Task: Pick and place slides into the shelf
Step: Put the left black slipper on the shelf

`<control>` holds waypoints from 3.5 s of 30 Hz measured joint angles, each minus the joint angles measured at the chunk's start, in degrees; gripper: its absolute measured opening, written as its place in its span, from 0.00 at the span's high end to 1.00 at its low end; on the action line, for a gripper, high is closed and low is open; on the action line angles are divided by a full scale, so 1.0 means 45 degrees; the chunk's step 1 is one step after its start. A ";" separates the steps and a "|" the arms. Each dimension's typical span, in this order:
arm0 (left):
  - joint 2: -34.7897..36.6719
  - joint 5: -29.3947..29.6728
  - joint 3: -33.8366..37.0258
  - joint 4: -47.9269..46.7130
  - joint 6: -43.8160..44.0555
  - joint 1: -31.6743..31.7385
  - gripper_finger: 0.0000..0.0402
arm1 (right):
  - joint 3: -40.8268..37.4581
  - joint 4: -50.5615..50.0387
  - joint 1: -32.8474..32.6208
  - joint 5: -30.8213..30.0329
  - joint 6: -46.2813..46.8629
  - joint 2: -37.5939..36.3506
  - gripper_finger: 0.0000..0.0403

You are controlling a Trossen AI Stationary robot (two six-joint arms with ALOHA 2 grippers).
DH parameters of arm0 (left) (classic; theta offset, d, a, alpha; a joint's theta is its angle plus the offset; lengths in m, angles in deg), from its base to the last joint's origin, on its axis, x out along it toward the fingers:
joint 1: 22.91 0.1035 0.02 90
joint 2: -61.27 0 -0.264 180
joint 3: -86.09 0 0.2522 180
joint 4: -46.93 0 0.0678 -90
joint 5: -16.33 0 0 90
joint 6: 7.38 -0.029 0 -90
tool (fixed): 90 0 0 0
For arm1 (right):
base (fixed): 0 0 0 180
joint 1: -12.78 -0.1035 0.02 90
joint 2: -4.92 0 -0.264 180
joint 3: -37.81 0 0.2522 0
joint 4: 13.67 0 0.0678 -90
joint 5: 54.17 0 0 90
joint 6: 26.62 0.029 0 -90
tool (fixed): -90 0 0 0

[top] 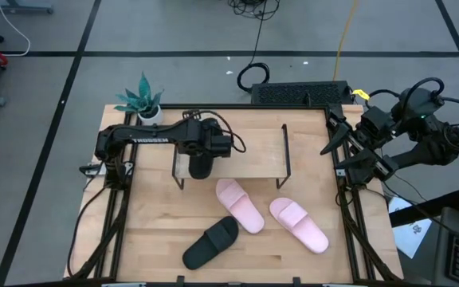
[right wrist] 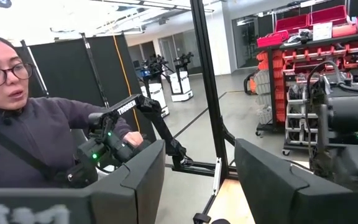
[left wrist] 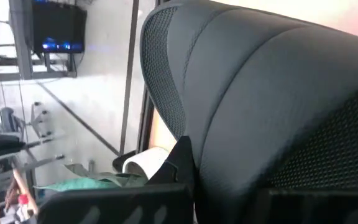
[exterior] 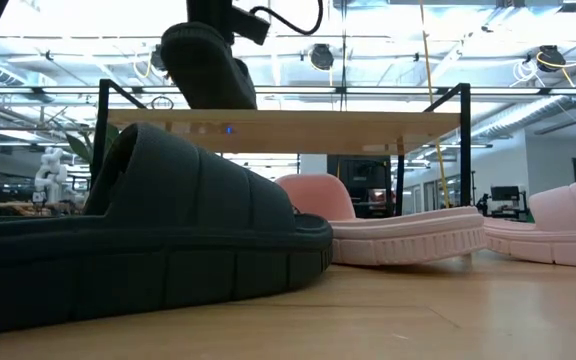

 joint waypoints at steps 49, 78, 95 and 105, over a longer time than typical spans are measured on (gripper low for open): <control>0.1090 0.1047 0.2594 0.0016 0.1648 -0.0423 1.00 | 0.0000 -0.0049 0.0002 -0.1719 -0.1685 0.0024 0.55; 0.1220 0.0627 0.3789 0.0017 0.1859 -0.0021 1.00 | 0.0000 -0.0054 0.0002 -0.1666 -0.1740 0.0028 0.55; 0.1220 0.0274 0.3789 -0.0017 0.2037 -0.0011 0.89 | 0.0000 -0.0054 0.0002 -0.1661 -0.1753 0.0029 0.55; 0.1215 -0.0132 0.3789 0.0012 0.2084 -0.0011 0.80 | 0.0000 -0.0054 0.0002 -0.1661 -0.1753 0.0029 0.55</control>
